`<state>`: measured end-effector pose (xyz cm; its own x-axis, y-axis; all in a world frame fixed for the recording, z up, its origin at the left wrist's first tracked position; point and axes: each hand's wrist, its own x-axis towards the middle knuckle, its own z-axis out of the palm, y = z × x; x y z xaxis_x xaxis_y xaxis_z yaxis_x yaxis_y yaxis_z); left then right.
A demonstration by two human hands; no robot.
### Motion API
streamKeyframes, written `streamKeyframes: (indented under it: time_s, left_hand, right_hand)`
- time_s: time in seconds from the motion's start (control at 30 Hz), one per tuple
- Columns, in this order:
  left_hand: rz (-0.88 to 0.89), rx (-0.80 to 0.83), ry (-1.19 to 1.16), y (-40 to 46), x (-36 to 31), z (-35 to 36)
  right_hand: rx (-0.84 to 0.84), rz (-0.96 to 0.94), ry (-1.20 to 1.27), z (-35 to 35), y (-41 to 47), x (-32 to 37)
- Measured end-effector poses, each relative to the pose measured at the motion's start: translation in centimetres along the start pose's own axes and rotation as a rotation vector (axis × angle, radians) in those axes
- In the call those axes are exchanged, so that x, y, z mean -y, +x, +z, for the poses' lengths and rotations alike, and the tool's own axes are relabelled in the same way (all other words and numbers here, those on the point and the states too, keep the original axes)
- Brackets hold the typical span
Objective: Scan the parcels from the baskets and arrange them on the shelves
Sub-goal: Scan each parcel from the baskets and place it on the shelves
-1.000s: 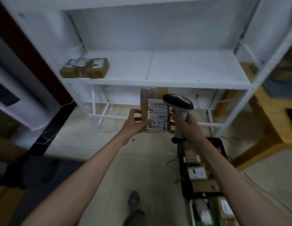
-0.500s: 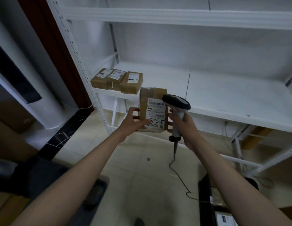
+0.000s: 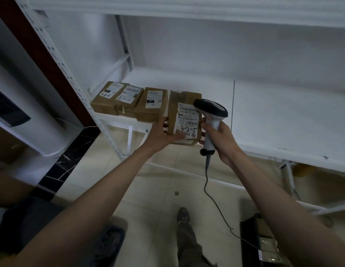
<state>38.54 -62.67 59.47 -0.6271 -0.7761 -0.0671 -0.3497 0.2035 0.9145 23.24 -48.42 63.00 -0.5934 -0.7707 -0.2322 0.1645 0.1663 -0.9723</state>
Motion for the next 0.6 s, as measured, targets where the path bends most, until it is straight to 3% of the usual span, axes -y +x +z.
streamKeyframes:
  time_s: [0.27,0.6]
  left_hand:
    - [-0.017,0.065,0.220,11.8,1.0,-0.5]
    - [-0.134,0.096,0.509,18.1,2.2,-2.2]
  right_hand:
    - [0.045,0.088,0.027,0.0,12.4,-0.2]
    - [0.034,0.203,-0.052,2.0,19.6,-0.5]
